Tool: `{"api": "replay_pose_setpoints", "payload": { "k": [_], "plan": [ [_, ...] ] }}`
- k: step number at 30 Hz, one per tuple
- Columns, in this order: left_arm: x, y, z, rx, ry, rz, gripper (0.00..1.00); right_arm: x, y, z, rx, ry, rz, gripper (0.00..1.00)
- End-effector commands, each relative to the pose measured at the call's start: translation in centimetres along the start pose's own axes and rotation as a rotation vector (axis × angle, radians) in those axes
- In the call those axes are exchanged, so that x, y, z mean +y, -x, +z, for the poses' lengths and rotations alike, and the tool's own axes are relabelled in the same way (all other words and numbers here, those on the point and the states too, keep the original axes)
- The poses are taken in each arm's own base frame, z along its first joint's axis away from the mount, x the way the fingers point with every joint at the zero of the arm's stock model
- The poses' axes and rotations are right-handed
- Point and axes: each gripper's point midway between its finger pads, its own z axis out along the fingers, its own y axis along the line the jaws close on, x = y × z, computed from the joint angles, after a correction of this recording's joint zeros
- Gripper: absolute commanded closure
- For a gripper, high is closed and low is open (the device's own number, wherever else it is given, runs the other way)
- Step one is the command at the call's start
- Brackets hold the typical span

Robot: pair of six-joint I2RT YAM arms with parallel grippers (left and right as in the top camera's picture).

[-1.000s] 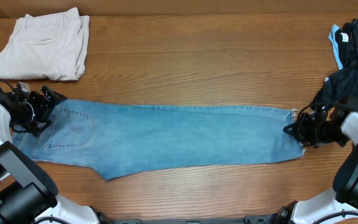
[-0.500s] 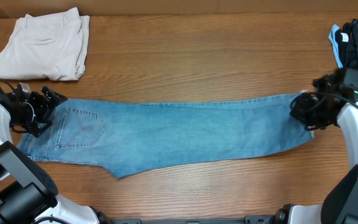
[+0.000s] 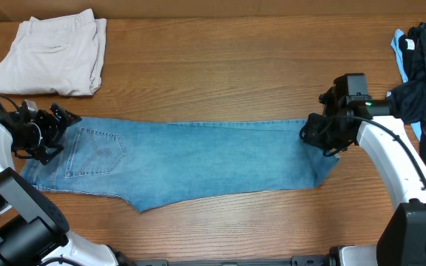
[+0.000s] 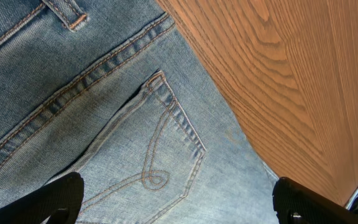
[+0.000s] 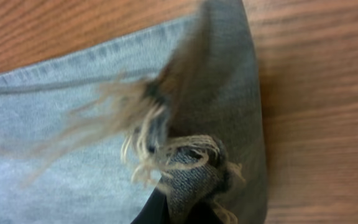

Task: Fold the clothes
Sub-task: 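Fold the leg hem leftward over the jeans with the right gripper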

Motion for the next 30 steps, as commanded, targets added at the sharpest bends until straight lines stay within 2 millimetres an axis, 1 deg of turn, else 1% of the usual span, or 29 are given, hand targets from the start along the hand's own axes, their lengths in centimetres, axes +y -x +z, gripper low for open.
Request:
{"api": "replay_pose_setpoints", "payload": {
  "k": [1,4,8,10,12,14,15,17,21,24,27,30],
  "plan": [
    [0.1,0.0,-0.2,-0.008,0.004,0.0,0.0,1.5,-0.9,0.0,0.023,0.024,0.005,0.96],
    [0.1,0.0,-0.2,-0.008,0.004,0.001,0.0,3.2,-1.6,0.2,0.043,0.062,-0.031,0.96],
    [0.1,0.0,-0.2,-0.008,0.004,0.0,0.0,4.2,-2.2,0.4,0.058,0.066,0.004,0.96],
    [0.1,0.0,-0.2,-0.007,0.004,0.0,0.0,4.8,-2.3,0.5,0.057,0.07,-0.006,0.95],
    [0.1,0.0,-0.2,-0.007,0.004,0.0,0.0,5.0,-2.3,0.6,0.053,0.072,0.003,0.83],
    [0.1,0.0,-0.2,-0.007,0.004,0.0,0.0,5.1,-2.3,0.6,0.054,0.074,0.006,0.77],
    [0.1,0.0,-0.2,-0.007,0.004,0.0,0.0,5.1,-2.3,0.6,0.055,0.074,0.007,0.76],
    [0.1,0.0,-0.2,-0.007,0.004,0.0,0.0,5.2,-2.4,0.6,0.058,0.08,0.014,0.75],
    [0.1,0.0,-0.2,-0.007,0.004,0.0,0.0,5.9,-2.0,0.5,0.048,0.118,0.007,0.76],
    [0.1,0.0,-0.2,-0.007,0.004,0.0,0.0,6.3,-1.3,-0.1,0.025,0.127,0.001,0.76],
    [0.1,0.0,-0.3,-0.008,0.004,0.0,0.0,7.0,-0.2,-1.3,-0.004,0.14,-0.006,0.74],
    [0.1,0.0,-0.3,-0.008,0.004,0.0,0.0,7.7,0.5,-2.8,-0.022,0.148,-0.012,0.67]
  ]
}}
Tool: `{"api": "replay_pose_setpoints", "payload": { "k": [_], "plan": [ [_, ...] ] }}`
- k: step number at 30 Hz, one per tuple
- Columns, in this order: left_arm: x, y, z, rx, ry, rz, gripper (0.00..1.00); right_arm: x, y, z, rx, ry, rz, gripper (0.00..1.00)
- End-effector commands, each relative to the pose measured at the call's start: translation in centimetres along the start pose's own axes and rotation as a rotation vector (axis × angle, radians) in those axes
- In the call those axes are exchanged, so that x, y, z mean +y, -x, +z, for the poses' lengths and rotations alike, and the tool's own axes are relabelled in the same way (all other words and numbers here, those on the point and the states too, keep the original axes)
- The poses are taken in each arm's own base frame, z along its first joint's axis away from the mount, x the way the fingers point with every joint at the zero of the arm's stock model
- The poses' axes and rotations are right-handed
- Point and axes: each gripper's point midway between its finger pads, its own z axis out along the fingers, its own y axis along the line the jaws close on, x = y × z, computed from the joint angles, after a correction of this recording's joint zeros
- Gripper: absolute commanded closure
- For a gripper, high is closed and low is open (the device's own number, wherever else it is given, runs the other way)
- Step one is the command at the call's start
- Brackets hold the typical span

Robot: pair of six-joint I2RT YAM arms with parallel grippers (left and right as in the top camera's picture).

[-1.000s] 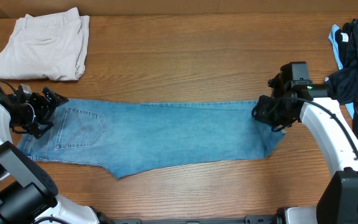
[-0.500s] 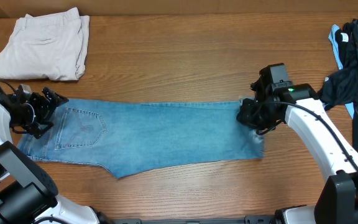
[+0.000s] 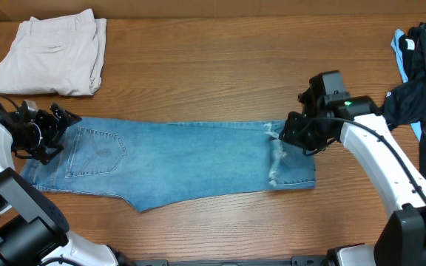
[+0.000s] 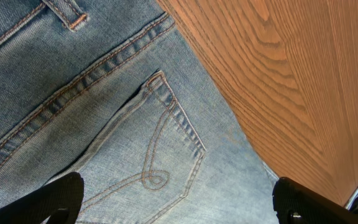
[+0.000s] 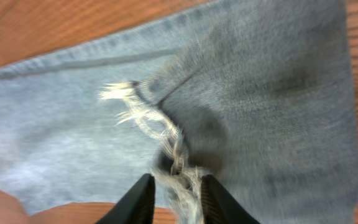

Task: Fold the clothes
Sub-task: 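Fold the leg hem leftward over the jeans with the right gripper, then release the hem and move the right gripper back right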

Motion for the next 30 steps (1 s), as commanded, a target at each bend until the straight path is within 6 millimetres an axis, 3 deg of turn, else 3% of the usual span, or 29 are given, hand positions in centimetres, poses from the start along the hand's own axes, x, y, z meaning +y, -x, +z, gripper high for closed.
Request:
{"api": "replay_pose_setpoints", "payload": {
  "k": [1,4,8,10,13,15,16,23,30],
  "plan": [
    [0.1,0.0,-0.2,-0.007,0.004,0.0,0.0,2.2,2.1,-2.8,-0.071,0.041,-0.025,0.63],
    [0.1,0.0,-0.2,-0.007,0.004,0.0,0.0,2.3,2.4,-3.8,-0.082,0.026,-0.045,0.51],
    [0.1,-0.1,-0.2,-0.005,0.005,-0.001,0.0,-1.0,3.2,-4.8,-0.121,-0.126,-0.001,0.5],
    [0.1,-0.2,-0.2,-0.001,0.006,-0.003,0.0,-2.6,3.1,-5.0,-0.118,-0.182,0.026,0.56],
    [0.1,-0.2,-0.2,0.001,0.006,-0.004,0.0,-3.9,2.6,-4.7,-0.091,-0.213,0.014,0.74],
    [0.1,-0.2,-0.2,0.001,0.006,-0.004,0.0,-4.6,2.0,-3.9,-0.072,-0.218,0.023,0.92],
    [0.1,-0.2,-0.2,0.001,0.006,-0.004,0.0,-4.7,1.7,-3.3,-0.062,-0.211,0.024,0.96],
    [0.2,-0.4,-0.2,0.009,0.008,-0.008,0.0,-3.0,-0.9,1.7,0.023,0.017,-0.06,0.96],
    [0.2,-0.5,-0.2,0.012,0.009,-0.01,0.0,-2.4,-3.2,5.1,0.068,0.165,-0.11,0.96]
  ]
}}
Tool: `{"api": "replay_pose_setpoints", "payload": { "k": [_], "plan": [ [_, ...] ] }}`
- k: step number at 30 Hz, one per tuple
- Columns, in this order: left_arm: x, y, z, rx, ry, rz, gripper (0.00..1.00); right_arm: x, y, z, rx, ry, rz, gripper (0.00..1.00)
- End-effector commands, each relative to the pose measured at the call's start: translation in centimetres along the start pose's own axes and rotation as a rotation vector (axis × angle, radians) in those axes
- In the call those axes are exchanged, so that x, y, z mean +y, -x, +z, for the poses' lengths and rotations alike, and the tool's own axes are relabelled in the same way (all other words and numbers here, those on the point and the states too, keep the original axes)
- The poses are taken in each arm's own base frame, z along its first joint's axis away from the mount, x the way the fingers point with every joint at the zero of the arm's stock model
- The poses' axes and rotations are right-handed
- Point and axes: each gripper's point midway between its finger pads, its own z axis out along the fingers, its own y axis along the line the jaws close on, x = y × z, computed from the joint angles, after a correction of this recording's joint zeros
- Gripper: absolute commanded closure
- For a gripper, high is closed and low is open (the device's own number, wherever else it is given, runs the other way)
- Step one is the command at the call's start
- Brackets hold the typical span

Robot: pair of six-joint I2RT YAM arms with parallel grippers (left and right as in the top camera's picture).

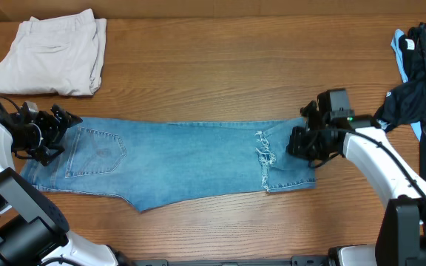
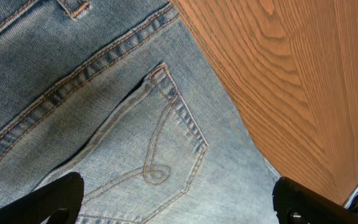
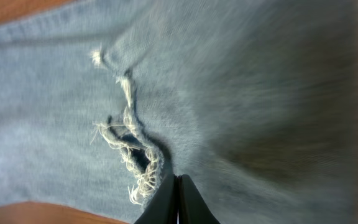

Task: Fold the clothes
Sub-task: 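Release the hem and move the right gripper back right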

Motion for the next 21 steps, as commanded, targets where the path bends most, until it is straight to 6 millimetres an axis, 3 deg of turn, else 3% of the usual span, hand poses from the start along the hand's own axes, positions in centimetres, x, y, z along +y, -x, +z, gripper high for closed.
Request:
{"api": "replay_pose_setpoints", "payload": {
  "k": [1,10,14,17,19,20,21],
  "plan": [
    [0.0,-0.1,-0.2,-0.003,0.001,-0.001,0.0,1.3,-1.5,1.1,0.053,0.114,-0.033,0.96],
    [0.1,-0.4,-0.2,0.009,0.004,-0.007,0.0,0.6,-3.9,4.6,0.207,0.177,0.011,0.96],
    [0.1,-0.4,-0.2,0.009,0.004,-0.007,0.0,0.4,-3.8,4.8,0.212,0.174,0.016,0.96],
    [0.1,-0.4,-0.2,0.009,0.004,-0.007,0.0,1.0,-2.7,3.4,0.175,0.183,0.014,0.96],
    [0.1,-0.4,-0.2,0.009,0.004,-0.007,0.0,1.8,-1.4,1.4,0.124,0.193,-0.007,0.96],
    [0.1,-0.4,-0.2,0.009,0.004,-0.007,0.0,2.5,0.0,-1.1,0.071,0.201,-0.029,0.96],
    [0.1,-0.4,-0.2,0.009,0.004,-0.007,0.0,2.7,0.6,-2.2,0.047,0.203,-0.041,0.96]
  ]
}}
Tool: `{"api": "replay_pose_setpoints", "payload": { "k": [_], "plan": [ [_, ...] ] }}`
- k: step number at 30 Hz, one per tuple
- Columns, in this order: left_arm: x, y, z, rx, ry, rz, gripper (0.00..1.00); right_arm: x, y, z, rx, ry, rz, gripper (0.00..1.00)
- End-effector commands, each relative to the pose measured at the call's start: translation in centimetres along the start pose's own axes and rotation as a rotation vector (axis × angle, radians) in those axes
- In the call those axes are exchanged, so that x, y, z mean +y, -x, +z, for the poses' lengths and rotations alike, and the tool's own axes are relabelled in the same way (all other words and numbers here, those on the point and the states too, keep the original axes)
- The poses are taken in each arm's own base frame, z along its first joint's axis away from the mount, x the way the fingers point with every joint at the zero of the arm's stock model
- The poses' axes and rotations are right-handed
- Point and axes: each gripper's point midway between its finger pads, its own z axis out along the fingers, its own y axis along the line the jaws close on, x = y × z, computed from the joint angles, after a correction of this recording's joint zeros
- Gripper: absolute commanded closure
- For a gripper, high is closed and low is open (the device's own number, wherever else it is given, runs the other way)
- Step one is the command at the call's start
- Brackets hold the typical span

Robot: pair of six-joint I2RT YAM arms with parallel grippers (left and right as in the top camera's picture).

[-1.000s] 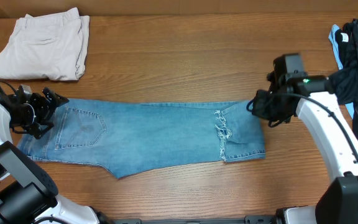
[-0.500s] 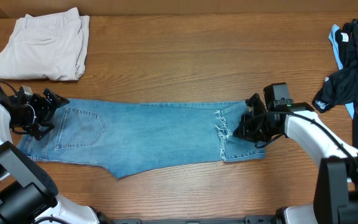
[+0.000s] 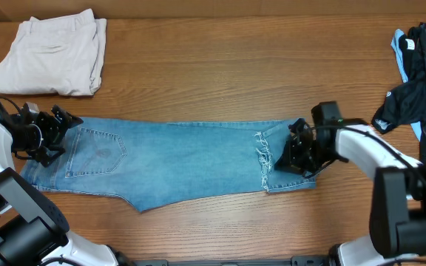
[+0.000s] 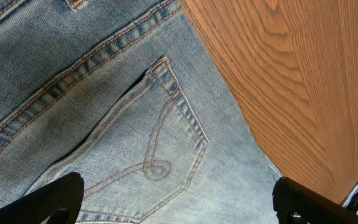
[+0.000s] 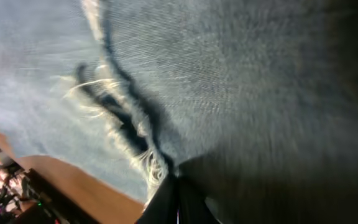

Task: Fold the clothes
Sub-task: 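Release the hem and move the right gripper back right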

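Light blue jeans (image 3: 183,159) lie lengthwise across the table, waist to the left. Their right leg end is folded back, and its frayed hem (image 3: 262,159) lies on top. My right gripper (image 3: 291,154) is low on that folded part. In the right wrist view the right gripper (image 5: 176,190) is shut, its tips against the denim just beside the frayed hem (image 5: 123,118). My left gripper (image 3: 59,131) hovers at the waist end. Seen from its wrist, the left gripper (image 4: 176,202) stands wide open over the back pocket (image 4: 148,143), holding nothing.
Folded beige trousers (image 3: 50,53) lie at the back left corner. A heap of dark and blue clothes (image 3: 424,66) sits at the right edge. Bare wooden table (image 3: 235,66) runs behind the jeans.
My right gripper, still shut, has shifted a little left and toward the front over the folded leg end, tilted lower onto the denim. The jeans and the left gripper have hardly moved.
My right gripper was shut on the leg hem at the jeans' far right end. Then the end was folded leftward with the jaws slightly apart round the frayed hem. After that the hem lay flat on the leg, gripper shut. The left stayed open over the waist.
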Motion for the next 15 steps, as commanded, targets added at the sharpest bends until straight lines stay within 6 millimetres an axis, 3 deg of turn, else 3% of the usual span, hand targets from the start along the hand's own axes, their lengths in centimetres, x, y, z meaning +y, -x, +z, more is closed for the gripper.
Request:
{"api": "replay_pose_setpoints", "payload": {
  "k": [1,4,7,11,15],
  "plan": [
    [0.1,-0.1,-0.2,-0.004,0.001,0.0,0.0,3.6,3.5,-7.0,-0.195,0.042,-0.123,0.96],
    [0.1,-0.1,-0.2,-0.004,0.001,-0.001,0.0,3.4,5.6,-10.3,-0.296,0.044,-0.119,0.96],
    [0.1,-0.1,-0.2,-0.004,0.001,-0.001,0.0,1.7,7.1,-11.6,-0.356,0.045,-0.081,0.96],
    [0.1,-0.1,-0.2,-0.004,0.001,-0.001,0.0,0.6,7.2,-10.8,-0.319,0.104,-0.098,0.96],
    [0.0,-0.1,-0.2,-0.005,0.001,0.0,0.0,-1.0,7.6,-8.2,-0.255,0.123,-0.069,0.96]
  ]
}}
